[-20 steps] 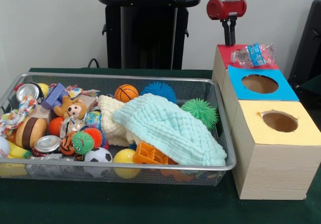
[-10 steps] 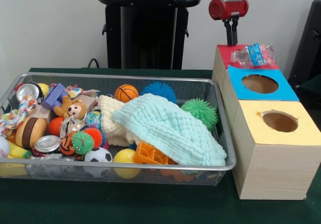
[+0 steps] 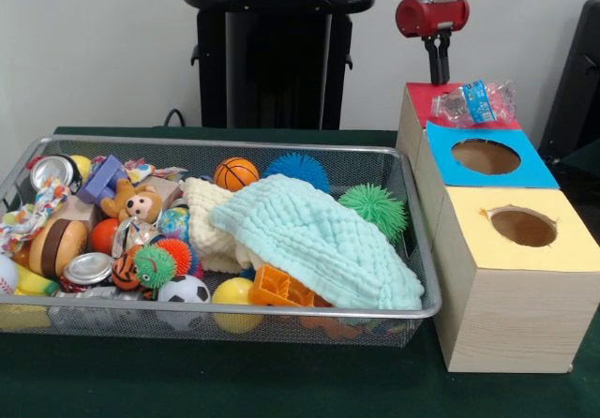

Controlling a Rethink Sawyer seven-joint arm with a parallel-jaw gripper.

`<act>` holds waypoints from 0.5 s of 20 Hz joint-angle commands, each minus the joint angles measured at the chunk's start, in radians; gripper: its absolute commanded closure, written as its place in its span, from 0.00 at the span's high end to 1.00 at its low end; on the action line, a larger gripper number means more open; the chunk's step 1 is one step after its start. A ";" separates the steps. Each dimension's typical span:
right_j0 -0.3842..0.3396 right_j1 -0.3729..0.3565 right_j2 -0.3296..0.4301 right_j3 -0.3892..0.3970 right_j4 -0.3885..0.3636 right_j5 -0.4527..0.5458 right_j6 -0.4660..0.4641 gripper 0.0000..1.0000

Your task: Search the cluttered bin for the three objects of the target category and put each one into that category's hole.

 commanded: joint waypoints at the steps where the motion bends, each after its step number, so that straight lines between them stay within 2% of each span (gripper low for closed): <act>1: -0.011 0.003 0.095 -0.053 0.036 -0.079 0.164 0.00; 10: -0.033 -0.033 0.108 -0.074 0.039 -0.062 0.166 0.00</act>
